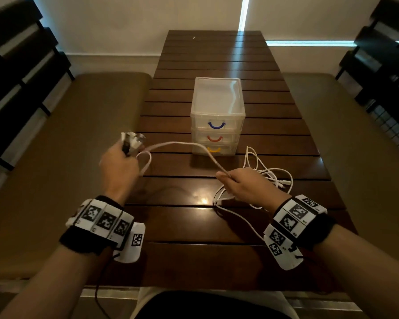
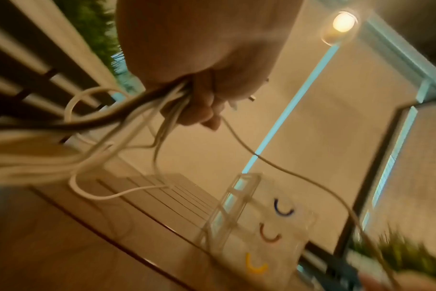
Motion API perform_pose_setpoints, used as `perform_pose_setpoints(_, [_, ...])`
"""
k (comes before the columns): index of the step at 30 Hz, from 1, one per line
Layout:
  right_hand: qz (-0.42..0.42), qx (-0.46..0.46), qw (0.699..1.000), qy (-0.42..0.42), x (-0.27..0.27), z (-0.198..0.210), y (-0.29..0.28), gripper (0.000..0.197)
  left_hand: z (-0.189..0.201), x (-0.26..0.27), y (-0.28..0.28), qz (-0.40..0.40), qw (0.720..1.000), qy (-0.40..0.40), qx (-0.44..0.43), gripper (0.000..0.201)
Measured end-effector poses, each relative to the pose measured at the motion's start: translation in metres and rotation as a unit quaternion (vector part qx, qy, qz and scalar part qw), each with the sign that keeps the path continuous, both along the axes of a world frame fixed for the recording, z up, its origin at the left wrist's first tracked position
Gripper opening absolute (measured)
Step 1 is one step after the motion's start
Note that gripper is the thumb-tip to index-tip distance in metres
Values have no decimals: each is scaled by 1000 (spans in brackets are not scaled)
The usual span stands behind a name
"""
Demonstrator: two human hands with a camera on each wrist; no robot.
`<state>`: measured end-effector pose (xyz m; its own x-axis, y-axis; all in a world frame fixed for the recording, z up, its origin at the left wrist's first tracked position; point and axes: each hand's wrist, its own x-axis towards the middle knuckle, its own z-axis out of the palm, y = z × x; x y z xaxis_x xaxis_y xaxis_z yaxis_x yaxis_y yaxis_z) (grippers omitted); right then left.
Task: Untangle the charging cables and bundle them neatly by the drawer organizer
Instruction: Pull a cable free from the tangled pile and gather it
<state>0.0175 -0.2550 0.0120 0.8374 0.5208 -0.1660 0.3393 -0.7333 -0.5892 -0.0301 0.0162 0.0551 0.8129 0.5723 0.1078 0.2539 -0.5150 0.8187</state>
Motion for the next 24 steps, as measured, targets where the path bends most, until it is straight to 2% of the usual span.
perform_pose_setpoints(2, [-7, -17, 1000, 3, -1, 1, 6, 57, -3, -6, -8, -58, 997, 15, 46, 44])
perform_pose_setpoints(4, [1, -41, 999, -2, -2, 5, 15, 59, -12, -12, -18, -131, 991, -22, 29, 63])
perform_pose_setpoints(8, [72, -101, 992, -14, -5, 19, 35, 54, -28, -15, -28, -282, 952, -94, 76, 58])
perform_pose_setpoints(12, [132, -176, 975, -30, -6, 27, 58, 43, -33, -13, -28, -387, 910, -61, 137, 60])
perform_pose_setpoints(16, [124, -156, 978, -63, -4, 23, 70, 34, -33, -11, -13, -354, 899, 35, 254, 32])
perform_pose_setpoints(20, [100, -125, 985, -68, -3, 14, 76, 30, -30, -12, 15, -293, 910, 79, 282, 34])
perform_pose_setpoints(24, [97, -141, 984, -54, -2, 6, 83, 40, -32, -7, 54, -207, 931, 121, 277, 32])
